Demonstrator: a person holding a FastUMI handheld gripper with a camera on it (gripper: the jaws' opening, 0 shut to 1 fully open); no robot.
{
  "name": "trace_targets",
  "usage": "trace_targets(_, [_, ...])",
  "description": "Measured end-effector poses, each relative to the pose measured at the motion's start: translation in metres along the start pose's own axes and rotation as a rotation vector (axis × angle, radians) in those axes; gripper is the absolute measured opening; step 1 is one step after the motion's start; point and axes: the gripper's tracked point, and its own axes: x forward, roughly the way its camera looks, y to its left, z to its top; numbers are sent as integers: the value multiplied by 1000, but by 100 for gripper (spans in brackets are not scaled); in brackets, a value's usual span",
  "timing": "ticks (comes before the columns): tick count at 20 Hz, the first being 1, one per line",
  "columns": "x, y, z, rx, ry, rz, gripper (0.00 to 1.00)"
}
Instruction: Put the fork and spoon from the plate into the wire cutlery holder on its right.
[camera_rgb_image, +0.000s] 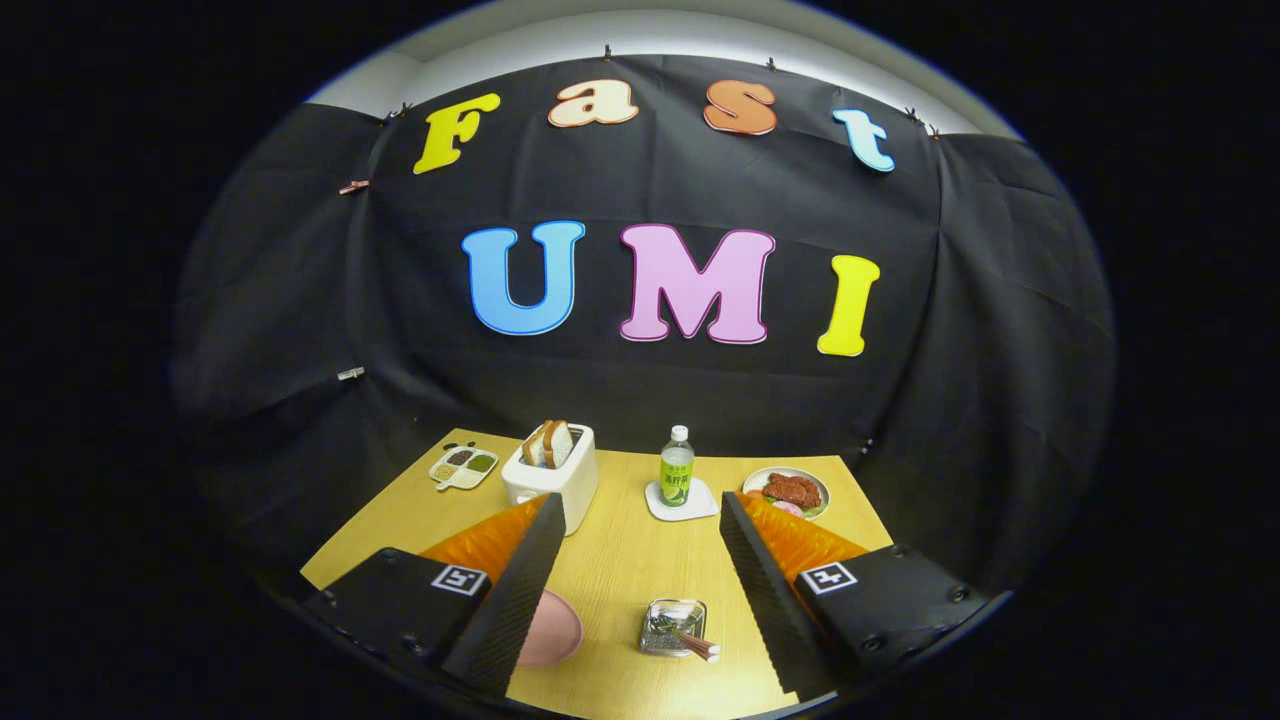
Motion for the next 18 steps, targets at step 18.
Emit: trace_targets(18, [-3, 5, 3, 15, -5, 0, 97])
